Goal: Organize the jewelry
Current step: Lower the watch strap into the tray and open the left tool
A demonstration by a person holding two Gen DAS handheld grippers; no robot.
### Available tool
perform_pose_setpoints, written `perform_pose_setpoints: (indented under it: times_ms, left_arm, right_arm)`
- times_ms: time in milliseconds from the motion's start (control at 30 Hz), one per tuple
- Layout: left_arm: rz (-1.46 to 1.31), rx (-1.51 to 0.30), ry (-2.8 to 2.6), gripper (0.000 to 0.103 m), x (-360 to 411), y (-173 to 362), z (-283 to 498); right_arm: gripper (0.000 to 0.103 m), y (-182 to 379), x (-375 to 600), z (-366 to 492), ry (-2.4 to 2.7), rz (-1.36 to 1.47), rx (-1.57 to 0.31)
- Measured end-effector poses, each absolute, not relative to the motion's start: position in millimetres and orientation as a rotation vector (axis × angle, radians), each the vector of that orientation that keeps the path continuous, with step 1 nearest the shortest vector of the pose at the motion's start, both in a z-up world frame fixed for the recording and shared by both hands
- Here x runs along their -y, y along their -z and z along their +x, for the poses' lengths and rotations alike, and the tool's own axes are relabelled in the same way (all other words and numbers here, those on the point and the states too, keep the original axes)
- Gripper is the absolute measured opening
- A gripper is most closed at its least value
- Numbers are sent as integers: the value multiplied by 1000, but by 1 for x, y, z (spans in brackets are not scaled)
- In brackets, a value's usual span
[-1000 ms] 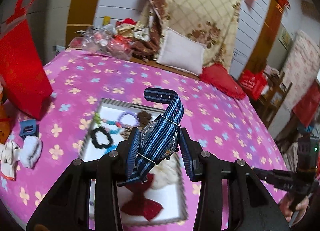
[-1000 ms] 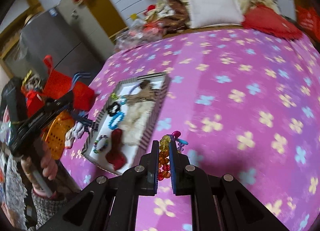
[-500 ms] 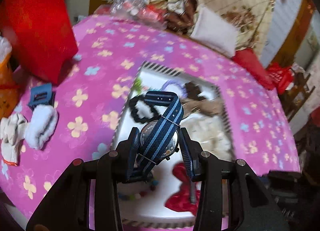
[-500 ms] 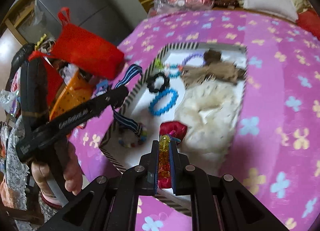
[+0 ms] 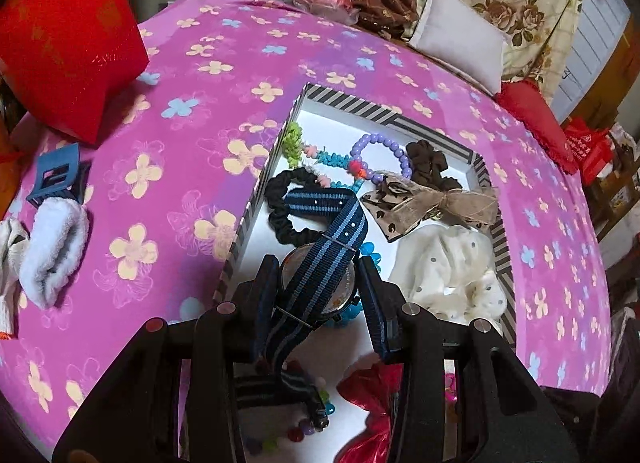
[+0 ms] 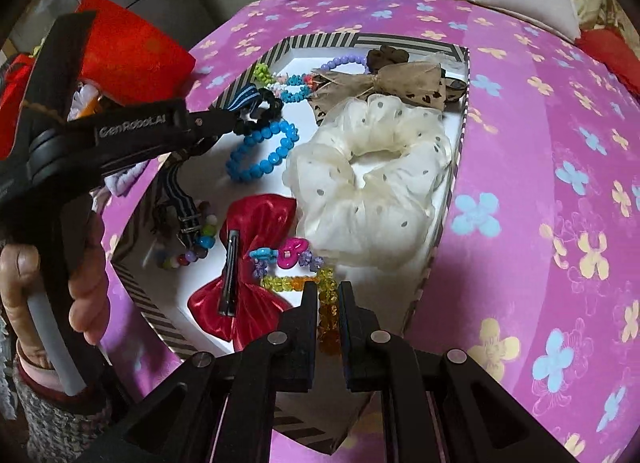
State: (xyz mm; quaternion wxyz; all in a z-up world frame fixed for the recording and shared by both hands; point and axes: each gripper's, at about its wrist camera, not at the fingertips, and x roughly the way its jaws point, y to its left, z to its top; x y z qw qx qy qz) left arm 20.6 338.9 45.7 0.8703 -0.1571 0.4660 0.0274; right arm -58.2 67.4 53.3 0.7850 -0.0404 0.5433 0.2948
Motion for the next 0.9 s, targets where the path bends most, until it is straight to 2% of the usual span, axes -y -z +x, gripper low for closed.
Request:
perform_pose_setpoints:
  times_ms: [67, 100, 167, 267, 367, 500, 900]
  left_arm:
    - [-341, -977, -54, 39, -339, -46, 20]
    - [-350, -971, -44, 39, -340, -47, 20]
    - [-364, -964, -14, 40, -339, -49, 19]
    - [-369, -945, 17, 45, -336, -53, 17]
    - [-379, -918, 50, 47, -334, -61, 13]
    - [-383, -859, 58, 58, -335, -73, 3]
    - [-216, -967, -18, 57, -316, -52, 11]
  right_arm:
    - [11, -53, -68, -60, -635, -98, -1168]
    - [20, -52, -69, -61, -632, -107, -1164]
    - [29, -57, -67, -67, -646, -111, -1138]
    - [39, -66, -68, -77, -633, -147, -1086]
    - [40, -79, -65, -89, -625, -171, -1027]
    - [41, -91, -55, -101, -621, -166, -979]
    - [41, -83, -52, -108, -612, -177, -991]
